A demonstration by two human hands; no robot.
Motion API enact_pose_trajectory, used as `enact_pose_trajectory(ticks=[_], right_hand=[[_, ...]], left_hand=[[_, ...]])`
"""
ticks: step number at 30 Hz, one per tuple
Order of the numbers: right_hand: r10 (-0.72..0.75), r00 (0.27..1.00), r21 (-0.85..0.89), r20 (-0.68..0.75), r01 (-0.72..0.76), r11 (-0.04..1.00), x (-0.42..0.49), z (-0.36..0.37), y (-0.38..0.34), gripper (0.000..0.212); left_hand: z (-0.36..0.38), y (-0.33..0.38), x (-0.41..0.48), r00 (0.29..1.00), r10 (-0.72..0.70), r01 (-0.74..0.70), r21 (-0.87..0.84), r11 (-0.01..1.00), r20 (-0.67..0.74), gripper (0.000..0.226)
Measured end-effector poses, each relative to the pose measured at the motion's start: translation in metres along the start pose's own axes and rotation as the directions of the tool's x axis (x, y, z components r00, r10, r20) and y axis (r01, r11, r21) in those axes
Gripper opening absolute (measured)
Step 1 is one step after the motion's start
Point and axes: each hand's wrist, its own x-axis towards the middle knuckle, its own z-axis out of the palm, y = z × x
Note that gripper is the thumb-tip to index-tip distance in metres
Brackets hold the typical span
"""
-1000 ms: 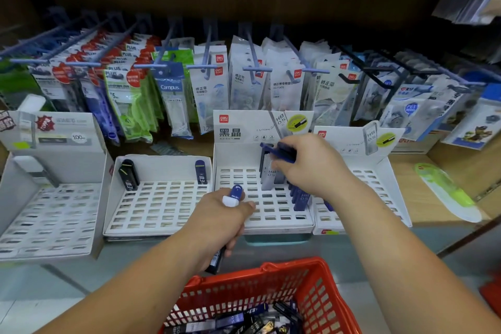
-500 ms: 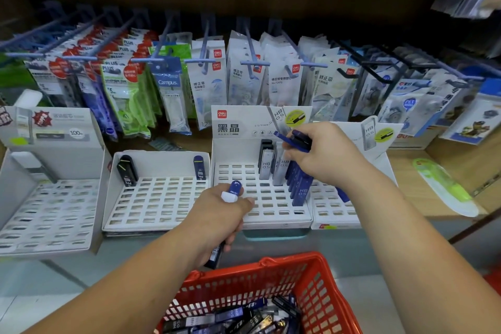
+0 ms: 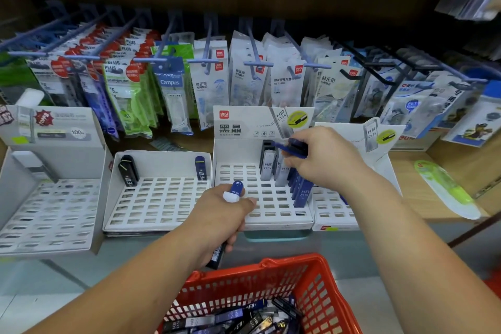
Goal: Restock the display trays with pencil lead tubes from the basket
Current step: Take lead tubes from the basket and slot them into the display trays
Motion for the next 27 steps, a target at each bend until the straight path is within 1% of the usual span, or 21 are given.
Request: enact_pose_trajectory(ticks=[2,3,5,7,9,12,14,16,18,19,22,25,27], right_hand=[[-0.025,0.999,-0.05,0.024,0.026,0.998,-0.002,0.006,-0.004,0.03],[-0.034,0.999,-0.04,0.009,0.034,0.999,-0.001,0.006,-0.005,0.03],[-0.051,0.995,0.037,-0.083,0.054,0.998,0.004,0.003,-0.004,0.027],[-0.066,0.984,0.082,-0.165,0.08,0.993,0.006,0.0,-0.007,0.028],[-0.079,0.987,0.048,-0.138,0.087,0.995,0.006,0.004,-0.014,0.025],[-0.047,0.998,-0.094,-0.04,0.043,0.995,0.005,0.014,-0.025,0.016],[-0.017,0.999,-0.107,-0.042,0.012,0.994,0.006,0.018,-0.028,0.019],[-0.02,0.998,-0.124,-0.063,0.012,0.992,0.007,0.019,-0.029,0.021],[-0.038,0.997,-0.122,-0.07,0.029,0.992,0.006,0.019,-0.029,0.017],[-0.048,0.996,-0.089,-0.073,0.042,0.995,0.006,0.018,-0.028,0.015],[-0.07,0.995,0.076,-0.077,0.076,0.994,0.006,0.008,-0.021,0.02],[-0.063,0.991,0.244,-0.117,0.09,0.966,0.001,-0.017,-0.016,0.015],[-0.099,0.989,0.3,-0.112,0.128,0.945,-0.007,-0.032,-0.014,0.015]], left_hand=[[0.0,0.0,0.0,1.0,0.0,0.0,-0.006,1.0,-0.003,0.012],[0.0,0.0,0.001,1.0,0.001,-0.001,-0.01,1.0,-0.004,0.012],[0.0,-0.001,0.001,1.0,0.006,-0.006,-0.014,1.0,-0.003,0.012],[0.0,-0.001,0.001,1.0,0.009,-0.009,-0.016,1.0,-0.006,0.012],[0.001,-0.002,0.001,1.0,0.01,-0.01,-0.019,1.0,-0.008,0.011],[0.001,-0.001,0.002,1.0,0.01,-0.01,-0.015,1.0,-0.006,0.011],[0.001,-0.002,0.002,1.0,0.002,-0.002,-0.015,1.0,-0.005,0.011],[0.0,-0.002,0.002,1.0,-0.003,0.003,-0.017,1.0,-0.001,0.011],[-0.001,-0.003,0.003,1.0,-0.007,0.008,-0.022,1.0,0.005,0.011],[-0.001,-0.003,0.003,1.0,-0.007,0.007,-0.023,1.0,0.009,0.01],[0.0,-0.004,0.002,1.0,0.006,-0.006,-0.013,1.0,0.018,0.006],[-0.002,-0.006,0.002,1.0,0.009,-0.009,-0.009,1.0,0.02,0.007],[-0.002,-0.005,0.001,1.0,0.01,-0.01,-0.01,1.0,0.02,0.008]])
